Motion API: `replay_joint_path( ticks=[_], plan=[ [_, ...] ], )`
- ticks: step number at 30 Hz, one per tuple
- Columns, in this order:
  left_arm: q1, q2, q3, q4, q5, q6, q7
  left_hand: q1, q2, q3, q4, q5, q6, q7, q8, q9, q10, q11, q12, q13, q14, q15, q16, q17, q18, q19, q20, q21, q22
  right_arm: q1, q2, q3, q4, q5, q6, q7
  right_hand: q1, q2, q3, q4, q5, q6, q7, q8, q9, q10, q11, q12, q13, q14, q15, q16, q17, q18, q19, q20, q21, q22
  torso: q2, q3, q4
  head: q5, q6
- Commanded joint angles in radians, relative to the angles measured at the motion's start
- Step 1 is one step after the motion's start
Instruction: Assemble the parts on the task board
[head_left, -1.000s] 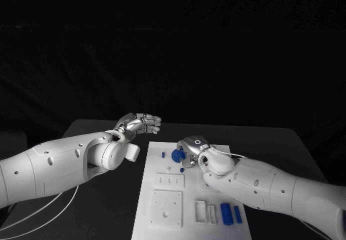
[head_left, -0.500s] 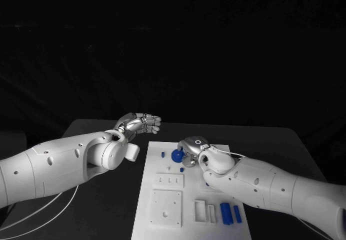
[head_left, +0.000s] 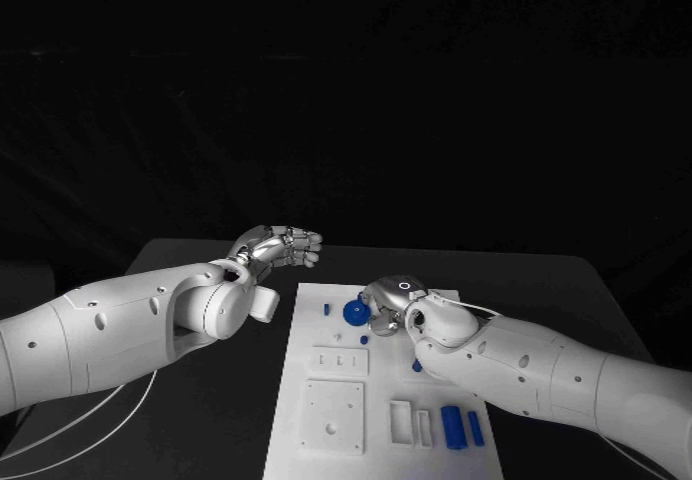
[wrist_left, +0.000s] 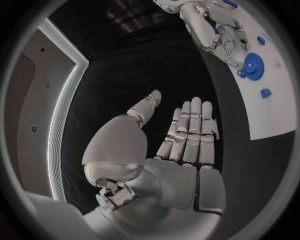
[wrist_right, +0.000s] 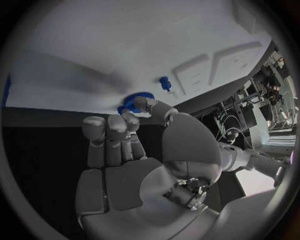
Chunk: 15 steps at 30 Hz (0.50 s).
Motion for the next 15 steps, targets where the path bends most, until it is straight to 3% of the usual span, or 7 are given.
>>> replay_joint_path(
  ticks=[1,5,9,14,15],
  plan=[
    [0.001,0.0,0.001,0.002,-0.003,0.002,0.011,-0.004,-0.001,0.006,0.002,0.003,0.009,0.008,-0.004,-0.001,0.001,0.006,-0.003,-0.002,0.003,0.003,-0.004,0.001,0.017,-0.007,0.002,0.005,0.021,-0.002,-0.017,-0.002,0.012,0.008,0.021,0.004,0.008,0.012,0.008,-0.009,0.025,-0.003,0.002,0.001,0.003,0.002,-0.007,0.001,-0.001,0.004,-0.003,-0.004,0.002,0.123,0.001,0.001,-0.003,0.001,0.0,0.0001,0.0001,0.0,0.001],
    [0.001,-0.003,0.001,0.003,-0.003,0.003,0.011,-0.004,-0.001,0.006,0.002,0.003,0.009,0.008,-0.004,-0.001,0.001,0.006,-0.004,-0.002,0.003,0.003,-0.004,0.001,0.017,-0.007,0.002,0.005,0.021,0.001,-0.044,-0.001,0.037,0.018,0.006,0.003,0.016,0.024,0.018,-0.022,0.035,-0.002,0.003,0.004,0.004,0.002,-0.006,0.002,-0.001,0.004,-0.002,-0.005,0.005,0.123,0.002,-0.003,-0.005,0.003,0.0,0.0006,-0.0016,0.002,0.001],
    [0.001,-0.007,0.001,0.003,-0.003,0.002,0.011,-0.004,-0.001,0.006,0.002,0.003,0.009,0.008,-0.004,-0.001,0.001,0.006,-0.004,-0.002,0.003,0.003,-0.004,0.001,0.017,-0.007,0.002,0.005,0.021,0.008,-0.082,0.003,0.074,0.055,-0.054,0.027,0.013,0.02,0.019,-0.026,0.017,0.002,0.005,0.008,0.006,0.003,-0.004,0.002,-0.002,0.005,0.0,-0.006,0.007,0.123,0.004,-0.004,-0.006,0.004,0.0,0.0013,-0.0023,0.001,0.002],
    [0.001,-0.009,0.001,0.003,-0.003,0.003,0.013,-0.004,-0.001,0.006,0.002,0.003,0.009,0.008,-0.004,-0.001,0.001,0.006,-0.004,-0.002,0.003,0.003,-0.004,0.001,0.017,-0.007,0.002,0.005,0.021,0.016,-0.146,0.035,0.124,0.169,-0.146,0.126,0.012,0.006,0.025,-0.022,-0.028,0.005,0.008,0.012,0.007,0.003,0.0,0.003,-0.004,0.006,0.003,-0.009,0.01,0.123,0.006,-0.006,-0.01,0.006,-0.001,0.0014,-0.0028,-0.001,0.006],
    [0.001,-0.01,0.001,0.003,-0.003,0.003,0.013,-0.004,-0.001,0.006,0.002,0.003,0.009,0.008,-0.004,-0.001,0.001,0.006,-0.004,-0.002,0.003,0.003,-0.004,0.001,0.017,-0.007,0.002,0.005,0.021,0.018,-0.162,0.047,0.134,0.197,-0.151,0.152,0.013,0.004,0.026,-0.022,-0.031,0.005,0.008,0.012,0.007,0.003,0.0,0.003,-0.004,0.006,0.003,-0.01,0.01,0.123,0.006,-0.006,-0.01,0.006,-0.001,0.0021,-0.0034,-0.001,0.006]
  ],
)
